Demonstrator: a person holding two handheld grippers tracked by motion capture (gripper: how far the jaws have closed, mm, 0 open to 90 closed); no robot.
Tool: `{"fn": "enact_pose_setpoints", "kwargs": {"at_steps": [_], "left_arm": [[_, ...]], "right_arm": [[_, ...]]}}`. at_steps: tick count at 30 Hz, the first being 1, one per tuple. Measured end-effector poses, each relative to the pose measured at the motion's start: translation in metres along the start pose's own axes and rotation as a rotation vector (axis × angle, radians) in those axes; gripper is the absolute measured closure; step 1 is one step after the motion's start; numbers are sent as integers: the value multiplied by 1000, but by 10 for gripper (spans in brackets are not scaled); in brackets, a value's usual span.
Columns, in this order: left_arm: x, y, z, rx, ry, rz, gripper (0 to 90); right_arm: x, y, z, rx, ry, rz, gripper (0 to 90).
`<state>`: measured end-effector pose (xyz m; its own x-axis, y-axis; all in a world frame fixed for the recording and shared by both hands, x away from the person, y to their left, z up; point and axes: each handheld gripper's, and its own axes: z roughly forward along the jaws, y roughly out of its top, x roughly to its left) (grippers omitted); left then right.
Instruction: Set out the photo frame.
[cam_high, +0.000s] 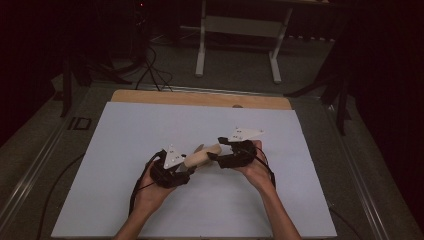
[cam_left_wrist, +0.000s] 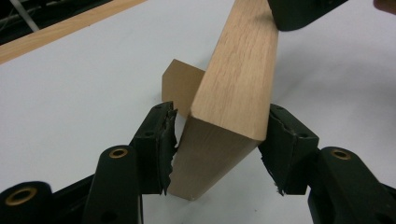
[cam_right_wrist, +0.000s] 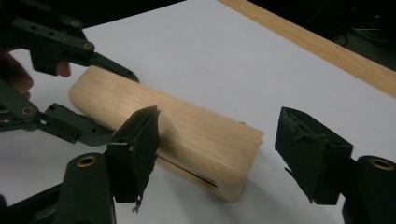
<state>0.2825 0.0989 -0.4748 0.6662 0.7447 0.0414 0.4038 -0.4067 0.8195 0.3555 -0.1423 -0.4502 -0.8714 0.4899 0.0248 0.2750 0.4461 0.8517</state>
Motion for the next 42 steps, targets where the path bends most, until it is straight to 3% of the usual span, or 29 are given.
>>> {"fn": "enact_pose_setpoints", "kwargs": {"at_steps": [3,10,15,25,29,42], "left_arm": [[1,0,-1,3,0,1,476],[2,-1,-1,6,-4,-1,492],[4,-1,-2,6,9,-7,492],[10,-1,-2,12,18,-16,497],[10,0,-2,18,20,-7,498],[16,0,2,9,9,-17,491]], "right_arm": [[1,-1,4,10,27,-20,285],[1,-2,5,13,39,-41,272],[3,-3,4,21,33,-50,280],[16,-8,5,50,4,-122,307],[14,-12,2,44,12,-106,332],[17,-20,-1,57,-46,-106,453]]}}
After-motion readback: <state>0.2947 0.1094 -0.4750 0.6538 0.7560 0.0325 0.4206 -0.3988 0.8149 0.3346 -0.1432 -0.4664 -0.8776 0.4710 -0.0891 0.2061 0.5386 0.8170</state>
